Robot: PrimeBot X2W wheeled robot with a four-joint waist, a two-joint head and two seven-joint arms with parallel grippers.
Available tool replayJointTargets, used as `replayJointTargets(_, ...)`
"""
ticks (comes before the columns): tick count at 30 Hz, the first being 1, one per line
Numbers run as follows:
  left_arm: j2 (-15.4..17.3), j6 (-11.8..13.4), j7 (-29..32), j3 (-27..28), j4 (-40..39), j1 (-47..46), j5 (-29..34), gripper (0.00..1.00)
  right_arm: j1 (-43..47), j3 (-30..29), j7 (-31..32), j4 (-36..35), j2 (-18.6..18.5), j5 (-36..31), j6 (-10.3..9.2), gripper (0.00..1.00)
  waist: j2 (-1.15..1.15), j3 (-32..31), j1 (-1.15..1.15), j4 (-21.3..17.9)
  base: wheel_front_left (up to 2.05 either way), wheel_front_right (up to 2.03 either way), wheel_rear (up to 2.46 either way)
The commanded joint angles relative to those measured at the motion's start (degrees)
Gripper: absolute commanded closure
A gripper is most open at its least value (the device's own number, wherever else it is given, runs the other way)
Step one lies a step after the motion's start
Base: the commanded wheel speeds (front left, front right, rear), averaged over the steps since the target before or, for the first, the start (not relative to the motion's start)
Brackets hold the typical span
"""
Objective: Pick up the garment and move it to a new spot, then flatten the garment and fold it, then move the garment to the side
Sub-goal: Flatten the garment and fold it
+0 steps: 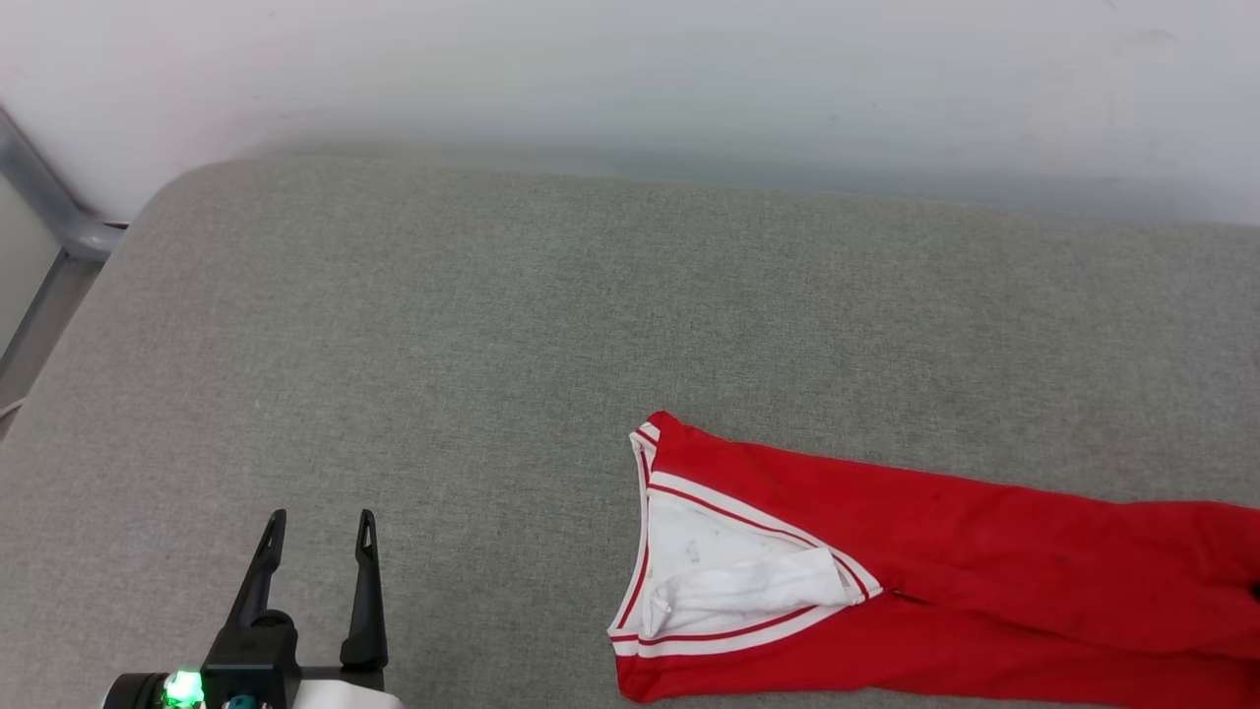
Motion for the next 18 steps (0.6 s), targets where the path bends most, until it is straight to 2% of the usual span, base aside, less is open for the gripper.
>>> replayJointTargets(1, -0.15, 0.07, -0.12, -0.12, 0.05, 0.38, 0.18, 0.00, 0.07, -0.30, 0.76, -1.79, 0.70, 0.56, -0.08, 1.00, 0.00, -0.30, 0.00, -0.24, 0.00, 0.00, 0.00)
replayJointTargets(7, -0.38, 0.08, -0.12, -0.56, 0.23, 0.61, -0.08, 0.00, 2.39, -0.68, 3.48, -11.62, 2.73, 2.46, -0.07, 1.00, 0.00, -0.70, 0.00, -0.66, 0.00, 0.00, 0.00)
replayJointTargets(12, -0.53, 0.01, -0.12, -0.93, 0.36, -0.19, 0.04, 0.00, 2.94, 0.29, 6.74, -19.65, 4.80, 1.51, -0.07, 1.00, 0.00, -0.49, 0.00, -0.30, 0.00, 0.00, 0.00)
replayJointTargets(18, -0.60, -0.21, -0.12, -1.20, 0.55, -1.25, 0.12, 0.00, -0.58, 3.18, 9.97, -24.91, 7.84, -1.16, -0.07, 1.00, 0.00, 0.53, 0.00, 0.63, 0.00, 0.00, 0.00)
